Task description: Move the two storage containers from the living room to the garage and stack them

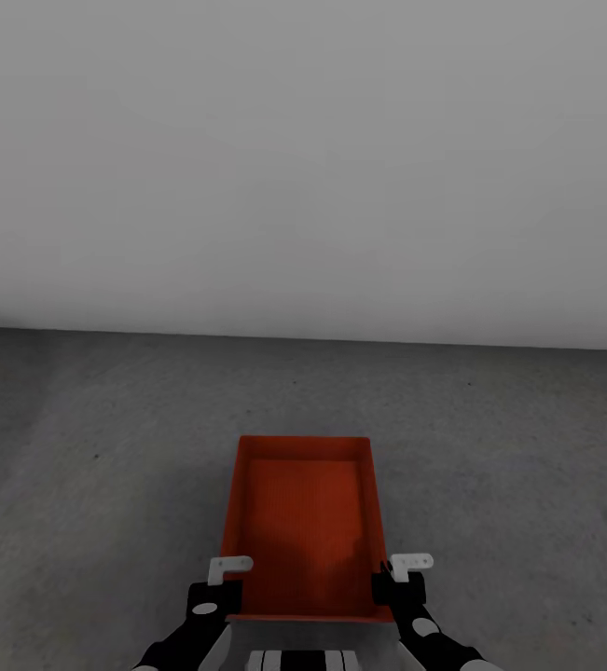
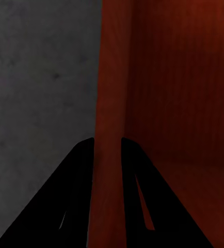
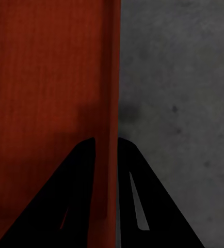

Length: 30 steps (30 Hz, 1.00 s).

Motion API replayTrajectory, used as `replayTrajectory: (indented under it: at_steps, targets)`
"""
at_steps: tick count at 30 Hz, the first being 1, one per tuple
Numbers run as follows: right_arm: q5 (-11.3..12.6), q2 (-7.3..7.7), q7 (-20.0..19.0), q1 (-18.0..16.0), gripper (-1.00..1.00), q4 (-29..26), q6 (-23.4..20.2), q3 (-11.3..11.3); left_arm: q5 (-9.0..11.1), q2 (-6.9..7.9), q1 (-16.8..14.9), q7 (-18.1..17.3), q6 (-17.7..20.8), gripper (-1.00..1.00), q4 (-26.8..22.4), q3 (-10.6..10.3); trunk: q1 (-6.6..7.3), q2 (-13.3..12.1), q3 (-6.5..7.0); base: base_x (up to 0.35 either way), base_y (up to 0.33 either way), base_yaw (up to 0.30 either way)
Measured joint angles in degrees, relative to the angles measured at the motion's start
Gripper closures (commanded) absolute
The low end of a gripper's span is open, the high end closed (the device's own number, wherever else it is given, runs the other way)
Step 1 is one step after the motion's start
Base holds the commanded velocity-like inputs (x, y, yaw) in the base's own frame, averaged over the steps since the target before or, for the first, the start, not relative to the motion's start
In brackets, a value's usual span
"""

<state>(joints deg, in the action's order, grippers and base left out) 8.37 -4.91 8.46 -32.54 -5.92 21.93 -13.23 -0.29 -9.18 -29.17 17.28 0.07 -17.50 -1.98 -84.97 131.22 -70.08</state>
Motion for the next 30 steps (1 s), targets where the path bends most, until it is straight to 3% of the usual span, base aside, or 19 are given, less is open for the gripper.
replayTrajectory:
  at_steps: [9, 20, 28, 29, 30]
  targets:
    - [0.0, 0.00, 0.0, 0.0, 1.00, 0.0, 0.0, 0.0, 0.0, 0.00, 0.0, 0.0, 0.0, 1.00, 0.0, 0.0, 0.00, 0.0, 0.00, 0.000, 0.000, 0.000]
    - [14.4, 0.50, 1.3, -0.1, 1.00, 0.0, 0.9, -14.7, 1.9, 0.36, 0.0, 0.1, -0.2, 1.00, 0.0, -2.0, 0.04, -0.2, 0.00, 0.000, 0.000, 0.000]
    - [25.6, 0.09, 1.5, -0.1, 1.00, 2.3, 5.1, -23.8, -0.3, 0.46, 0.1, -0.6, -0.5, 1.00, -0.6, -2.2, 0.03, -0.2, 0.01, 0.000, 0.000, 0.000]
    - [27.1, 0.02, 1.5, -0.1, 1.00, 2.6, 5.6, -25.2, -0.5, 0.47, 0.0, -0.6, -0.8, -1.00, -0.6, -2.2, 0.03, -0.2, 0.01, 0.000, 0.000, 0.000]
    - [28.5, -0.15, 2.3, 0.0, -1.00, 2.5, 5.6, -26.3, -0.2, 0.46, 0.1, -0.3, -0.4, -1.00, -0.2, -1.9, 0.03, -0.2, -0.01, 0.000, 0.000, 0.000]
